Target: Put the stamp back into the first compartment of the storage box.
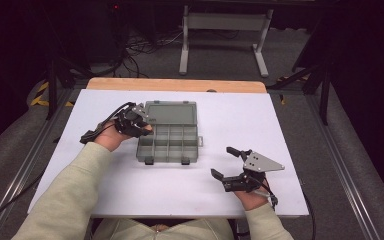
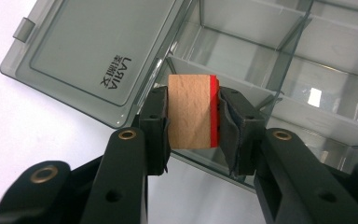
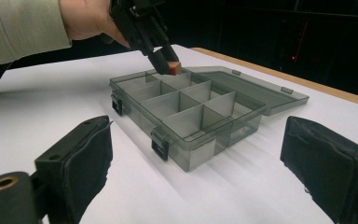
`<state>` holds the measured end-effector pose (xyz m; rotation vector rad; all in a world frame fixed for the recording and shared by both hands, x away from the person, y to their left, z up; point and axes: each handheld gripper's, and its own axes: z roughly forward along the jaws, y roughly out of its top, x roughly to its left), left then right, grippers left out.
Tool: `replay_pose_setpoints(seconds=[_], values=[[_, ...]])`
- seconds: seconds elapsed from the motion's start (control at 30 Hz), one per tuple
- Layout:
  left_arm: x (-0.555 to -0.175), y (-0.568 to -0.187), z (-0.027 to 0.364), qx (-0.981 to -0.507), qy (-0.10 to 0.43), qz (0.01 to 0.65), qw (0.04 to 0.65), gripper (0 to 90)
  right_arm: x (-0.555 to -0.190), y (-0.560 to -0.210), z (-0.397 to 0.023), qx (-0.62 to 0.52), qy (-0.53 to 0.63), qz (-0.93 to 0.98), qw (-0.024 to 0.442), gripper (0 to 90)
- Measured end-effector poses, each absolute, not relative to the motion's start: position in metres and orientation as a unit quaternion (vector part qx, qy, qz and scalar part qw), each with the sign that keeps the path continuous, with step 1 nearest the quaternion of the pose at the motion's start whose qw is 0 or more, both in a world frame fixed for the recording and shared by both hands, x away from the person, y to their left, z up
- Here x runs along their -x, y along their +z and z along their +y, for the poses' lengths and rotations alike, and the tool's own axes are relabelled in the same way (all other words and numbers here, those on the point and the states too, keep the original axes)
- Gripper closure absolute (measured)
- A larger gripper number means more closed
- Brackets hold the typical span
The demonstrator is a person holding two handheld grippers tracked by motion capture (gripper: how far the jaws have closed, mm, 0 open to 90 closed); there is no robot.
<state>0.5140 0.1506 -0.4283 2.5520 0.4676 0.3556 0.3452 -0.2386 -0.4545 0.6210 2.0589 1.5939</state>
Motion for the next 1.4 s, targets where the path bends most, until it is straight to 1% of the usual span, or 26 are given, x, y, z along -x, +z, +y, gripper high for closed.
replay_pose_setpoints(seconds=[0.77,1.4], values=[[-0.517,-0.439,0.149,-0.945,0.111,0.17,0.256,65.4,-0.345,-0.455,-0.238,-0.223,0.579,0.751,0.226,9.5],[-0.517,-0.443,0.145,-0.948,0.106,0.169,0.248,65.4,-0.346,-0.455,-0.238,-0.222,0.579,0.752,0.225,9.5]])
